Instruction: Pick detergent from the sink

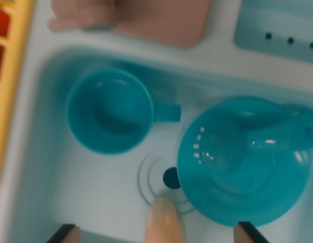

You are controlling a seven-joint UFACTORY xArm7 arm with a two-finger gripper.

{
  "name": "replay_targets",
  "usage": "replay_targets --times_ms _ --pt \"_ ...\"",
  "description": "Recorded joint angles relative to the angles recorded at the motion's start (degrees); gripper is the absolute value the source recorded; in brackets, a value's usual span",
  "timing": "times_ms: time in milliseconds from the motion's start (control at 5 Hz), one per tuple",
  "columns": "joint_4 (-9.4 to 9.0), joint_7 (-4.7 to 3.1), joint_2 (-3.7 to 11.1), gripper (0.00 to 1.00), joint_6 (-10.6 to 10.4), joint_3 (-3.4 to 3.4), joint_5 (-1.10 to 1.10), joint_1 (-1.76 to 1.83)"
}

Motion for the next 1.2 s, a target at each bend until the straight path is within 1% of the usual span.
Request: replay_targets --times_ms 200,400,600,800,1000,1200 --pt "0.0 0.0 0.0 0.0 0.0 0.0 0.0 0.0" --pt "-2.2 -1.26 0.01 0.0 -2.32 -0.37 0.06 -0.25" --pt "-2.2 -1.26 0.01 0.0 -2.32 -0.37 0.06 -0.25" --pt "-4.24 -2.42 0.02 0.0 -4.45 -0.71 0.11 -0.48" --pt "-4.24 -2.42 0.02 0.0 -4.45 -0.71 0.11 -0.48" --pt "-6.08 -3.47 0.02 0.0 -6.38 -1.02 0.16 -0.69"
